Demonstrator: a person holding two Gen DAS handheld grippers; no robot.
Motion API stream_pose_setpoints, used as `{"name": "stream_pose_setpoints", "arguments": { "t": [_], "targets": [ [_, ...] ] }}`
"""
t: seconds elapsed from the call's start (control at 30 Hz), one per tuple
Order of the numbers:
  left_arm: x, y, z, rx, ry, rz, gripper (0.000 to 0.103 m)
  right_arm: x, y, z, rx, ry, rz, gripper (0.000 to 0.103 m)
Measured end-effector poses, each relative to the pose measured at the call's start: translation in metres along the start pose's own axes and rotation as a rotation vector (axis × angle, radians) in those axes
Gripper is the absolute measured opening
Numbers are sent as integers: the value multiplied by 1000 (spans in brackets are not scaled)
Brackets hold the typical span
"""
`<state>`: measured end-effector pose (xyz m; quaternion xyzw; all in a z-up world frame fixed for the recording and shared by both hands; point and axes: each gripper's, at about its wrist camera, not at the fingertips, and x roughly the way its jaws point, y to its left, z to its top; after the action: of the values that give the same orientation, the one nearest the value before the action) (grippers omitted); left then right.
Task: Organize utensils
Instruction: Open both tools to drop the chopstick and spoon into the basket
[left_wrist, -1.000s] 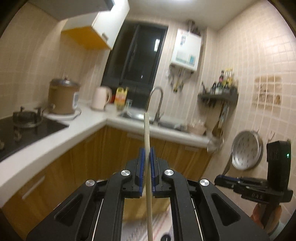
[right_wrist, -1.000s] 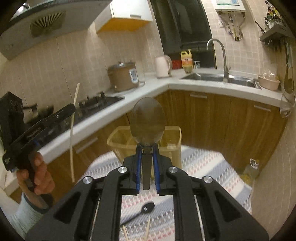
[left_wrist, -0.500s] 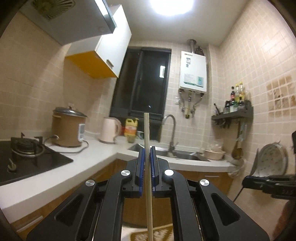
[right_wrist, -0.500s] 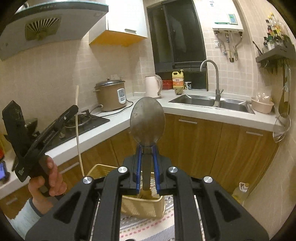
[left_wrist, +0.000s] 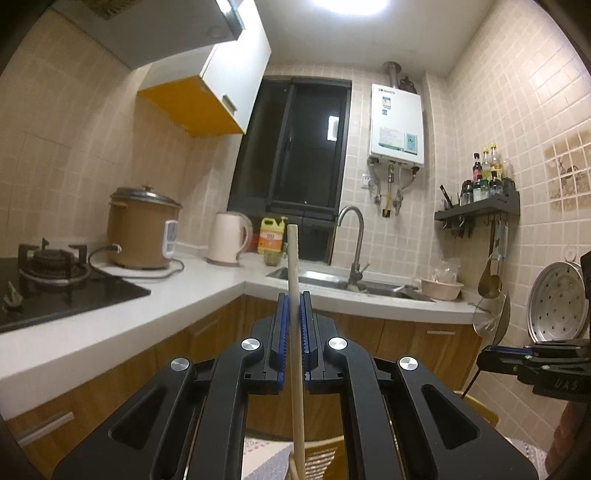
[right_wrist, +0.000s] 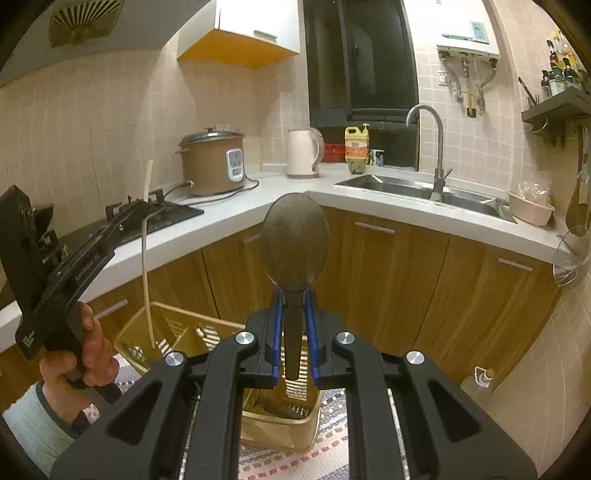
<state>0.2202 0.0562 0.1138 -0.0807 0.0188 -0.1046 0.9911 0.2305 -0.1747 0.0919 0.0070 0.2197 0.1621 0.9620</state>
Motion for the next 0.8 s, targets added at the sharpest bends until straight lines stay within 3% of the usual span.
{"name": "stream_pose_setpoints", "arguments": {
  "t": [0.27, 0.3, 0.33, 0.37, 0.53, 0.57, 0.63, 0.67, 0.8],
  "targets": [
    [-12, 7, -4, -29, 69, -31, 6, 0, 3, -13, -1, 68, 22, 11],
    [-15, 8, -3, -34, 94, -33, 10, -1, 3, -14, 5, 82, 38, 11],
    [-17, 8, -4, -34, 109, -33, 24, -2, 3, -16, 9, 92, 42, 11],
    [-20, 8, -3, -34, 117, -39, 32, -3, 3, -17, 11, 100, 42, 11],
    [-46, 17, 4, -71, 175, -58, 41, -18, 3, -22, 33, 140, 73, 17],
    [-53, 19, 6, -80, 188, -58, 42, -22, 4, -23, 34, 146, 75, 19],
    [-63, 21, 10, -96, 210, -66, 44, -28, 3, -23, 50, 168, 83, 42],
    [-67, 22, 12, -101, 224, -69, 44, -32, 1, -22, 66, 172, 100, 62],
    [-87, 23, 18, -108, 281, -60, 44, -58, 1, -20, 90, 166, 105, 65]
  ]
}}
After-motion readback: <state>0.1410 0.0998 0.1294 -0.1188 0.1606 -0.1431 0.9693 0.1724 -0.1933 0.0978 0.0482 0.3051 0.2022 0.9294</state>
